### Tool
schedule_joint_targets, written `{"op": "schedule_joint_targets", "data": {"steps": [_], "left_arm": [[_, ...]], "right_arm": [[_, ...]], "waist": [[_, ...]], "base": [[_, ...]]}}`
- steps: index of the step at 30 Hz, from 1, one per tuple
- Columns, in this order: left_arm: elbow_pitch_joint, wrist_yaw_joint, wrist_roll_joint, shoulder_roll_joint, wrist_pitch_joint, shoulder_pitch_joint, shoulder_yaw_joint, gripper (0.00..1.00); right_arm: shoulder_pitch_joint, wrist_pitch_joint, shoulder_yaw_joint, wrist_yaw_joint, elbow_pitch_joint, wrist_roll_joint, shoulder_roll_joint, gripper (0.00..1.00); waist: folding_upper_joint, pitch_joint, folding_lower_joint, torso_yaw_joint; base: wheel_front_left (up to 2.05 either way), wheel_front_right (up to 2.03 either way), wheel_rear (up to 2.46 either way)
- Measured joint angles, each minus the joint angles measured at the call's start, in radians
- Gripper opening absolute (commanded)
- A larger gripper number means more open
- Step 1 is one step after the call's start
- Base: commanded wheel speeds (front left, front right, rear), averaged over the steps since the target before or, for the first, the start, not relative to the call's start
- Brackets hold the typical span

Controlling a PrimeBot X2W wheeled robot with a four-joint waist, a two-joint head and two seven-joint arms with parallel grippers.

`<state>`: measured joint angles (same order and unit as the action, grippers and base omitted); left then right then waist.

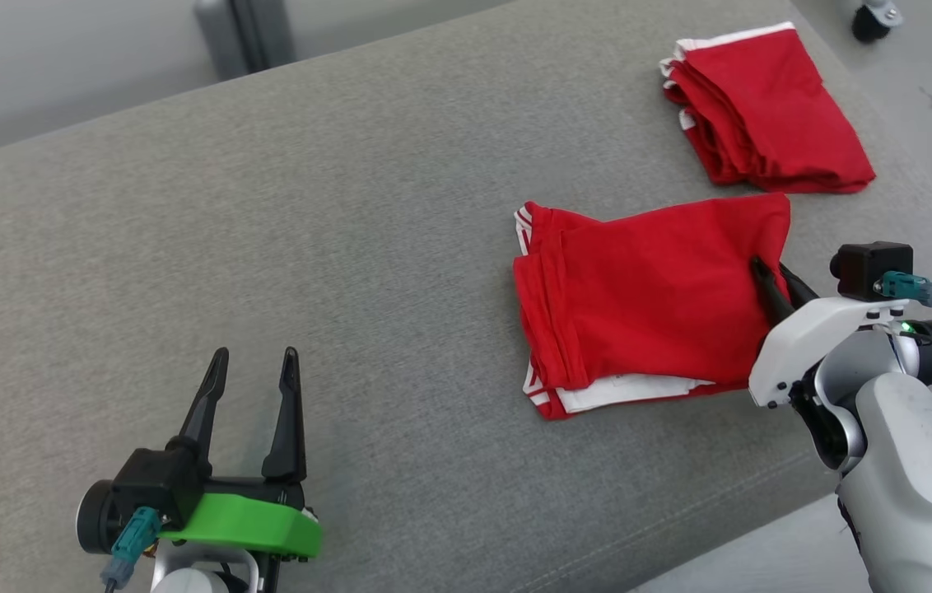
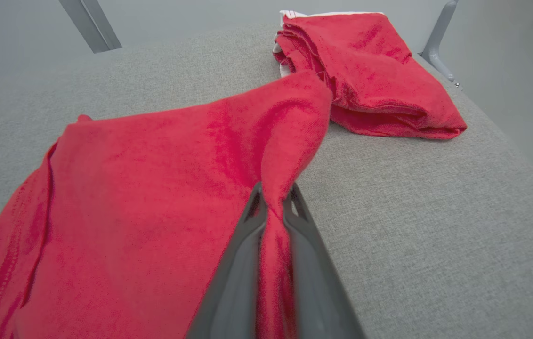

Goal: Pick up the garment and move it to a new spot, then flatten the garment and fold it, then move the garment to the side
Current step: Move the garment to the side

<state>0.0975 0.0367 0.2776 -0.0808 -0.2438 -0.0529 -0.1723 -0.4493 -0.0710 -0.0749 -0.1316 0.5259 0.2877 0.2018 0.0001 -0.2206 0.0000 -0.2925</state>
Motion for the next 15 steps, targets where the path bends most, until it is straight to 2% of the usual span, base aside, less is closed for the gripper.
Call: {"op": "schedule_joint_targets", "data": {"steps": [4, 7, 15], "left_arm": [[-0.004, -0.001, -0.003, -0.008, 0.008, -0.001, -0.002, 1.00], [-0.007, -0.002, -0.004, -0.011, 0.009, -0.005, -0.001, 1.00], [-0.004, -0.010, 0.005, -0.009, 0.004, -0.006, -0.005, 1.00]], "right_arm": [[-0.015, 0.013, 0.003, 0.000, 0.007, -0.002, -0.009, 0.00], [-0.033, 0.026, 0.007, 0.000, 0.009, -0.008, -0.009, 0.00], [-0.130, 0.015, 0.014, 0.000, 0.005, -0.031, 0.008, 0.00]], "waist": [[0.0000, -0.023, 0.0000, -0.057], [0.0000, -0.043, 0.0000, -0.072], [0.0000, -0.054, 0.0000, -0.022]], "base": [[0.00, 0.00, 0.00], [0.00, 0.00, 0.00], [0.00, 0.00, 0.00]]}}
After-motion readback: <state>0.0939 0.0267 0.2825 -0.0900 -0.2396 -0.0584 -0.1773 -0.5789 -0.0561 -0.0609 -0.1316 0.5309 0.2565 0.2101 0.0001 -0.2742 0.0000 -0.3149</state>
